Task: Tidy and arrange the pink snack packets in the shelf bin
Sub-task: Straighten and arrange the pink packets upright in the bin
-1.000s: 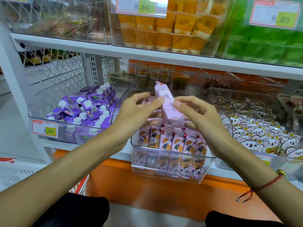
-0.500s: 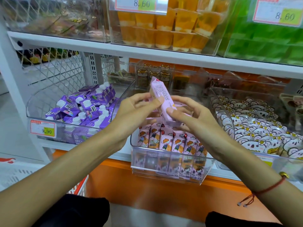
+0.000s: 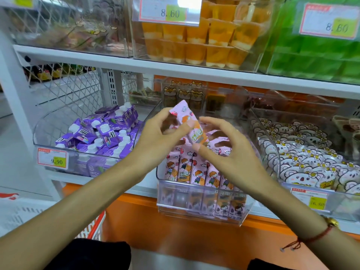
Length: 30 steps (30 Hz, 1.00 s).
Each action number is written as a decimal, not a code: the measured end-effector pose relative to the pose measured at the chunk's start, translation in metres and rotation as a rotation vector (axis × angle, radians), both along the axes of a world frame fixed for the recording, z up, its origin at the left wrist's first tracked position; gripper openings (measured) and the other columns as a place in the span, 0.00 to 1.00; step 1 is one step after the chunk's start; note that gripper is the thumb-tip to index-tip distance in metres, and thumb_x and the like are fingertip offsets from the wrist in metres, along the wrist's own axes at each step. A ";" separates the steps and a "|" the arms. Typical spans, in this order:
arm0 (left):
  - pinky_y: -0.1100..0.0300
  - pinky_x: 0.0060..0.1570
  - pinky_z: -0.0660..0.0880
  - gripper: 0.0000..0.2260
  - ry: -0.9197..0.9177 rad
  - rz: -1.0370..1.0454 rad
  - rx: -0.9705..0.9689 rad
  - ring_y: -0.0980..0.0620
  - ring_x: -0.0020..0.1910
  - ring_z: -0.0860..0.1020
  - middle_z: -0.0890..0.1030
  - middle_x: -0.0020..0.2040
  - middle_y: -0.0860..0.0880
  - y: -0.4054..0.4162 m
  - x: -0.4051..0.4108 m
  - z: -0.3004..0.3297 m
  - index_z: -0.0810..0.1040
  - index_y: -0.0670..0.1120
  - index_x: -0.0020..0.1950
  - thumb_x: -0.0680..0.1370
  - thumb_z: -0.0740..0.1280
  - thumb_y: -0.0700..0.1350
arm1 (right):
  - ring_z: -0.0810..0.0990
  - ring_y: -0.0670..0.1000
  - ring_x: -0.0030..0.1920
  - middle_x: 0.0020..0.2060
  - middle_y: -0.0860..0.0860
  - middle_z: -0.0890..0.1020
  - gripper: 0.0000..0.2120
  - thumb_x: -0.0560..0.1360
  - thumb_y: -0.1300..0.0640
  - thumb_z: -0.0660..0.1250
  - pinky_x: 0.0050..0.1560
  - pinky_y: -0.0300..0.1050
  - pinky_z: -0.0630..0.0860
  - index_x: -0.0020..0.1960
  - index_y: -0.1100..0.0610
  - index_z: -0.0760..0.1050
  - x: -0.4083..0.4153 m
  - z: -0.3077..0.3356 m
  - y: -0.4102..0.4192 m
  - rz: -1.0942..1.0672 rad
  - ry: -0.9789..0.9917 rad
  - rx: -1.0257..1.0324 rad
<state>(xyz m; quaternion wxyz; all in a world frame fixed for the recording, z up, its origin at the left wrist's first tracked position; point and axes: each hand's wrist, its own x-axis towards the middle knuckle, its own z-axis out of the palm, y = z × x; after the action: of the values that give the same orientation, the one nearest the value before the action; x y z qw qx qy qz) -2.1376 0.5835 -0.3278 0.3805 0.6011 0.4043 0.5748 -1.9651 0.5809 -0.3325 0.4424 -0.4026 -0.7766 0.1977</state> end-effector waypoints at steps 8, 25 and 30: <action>0.67 0.49 0.77 0.12 0.393 -0.113 0.215 0.64 0.53 0.78 0.79 0.50 0.64 -0.004 -0.006 0.000 0.75 0.55 0.58 0.76 0.69 0.47 | 0.77 0.43 0.52 0.52 0.43 0.79 0.20 0.71 0.51 0.73 0.54 0.42 0.76 0.61 0.44 0.72 0.015 -0.016 0.018 0.015 -0.140 -0.139; 0.56 0.53 0.75 0.12 0.933 -0.276 -0.014 0.59 0.47 0.79 0.79 0.46 0.56 0.021 -0.020 0.035 0.74 0.51 0.49 0.71 0.74 0.50 | 0.74 0.45 0.51 0.51 0.42 0.74 0.16 0.72 0.47 0.71 0.50 0.46 0.74 0.59 0.46 0.76 0.024 -0.027 0.027 -0.049 -0.551 -0.045; 0.61 0.52 0.67 0.22 1.260 -0.134 0.176 0.58 0.56 0.70 0.76 0.57 0.57 0.029 -0.011 0.019 0.75 0.52 0.61 0.70 0.72 0.59 | 0.75 0.46 0.52 0.54 0.45 0.76 0.17 0.72 0.48 0.71 0.52 0.49 0.75 0.59 0.46 0.76 0.024 -0.027 0.028 -0.046 -0.551 -0.045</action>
<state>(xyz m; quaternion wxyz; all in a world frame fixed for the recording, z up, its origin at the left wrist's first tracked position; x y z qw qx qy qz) -2.1486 0.6120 -0.3093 0.0541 0.8767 0.4633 0.1174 -1.9407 0.6084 -0.3591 0.2096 -0.4687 -0.8536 0.0879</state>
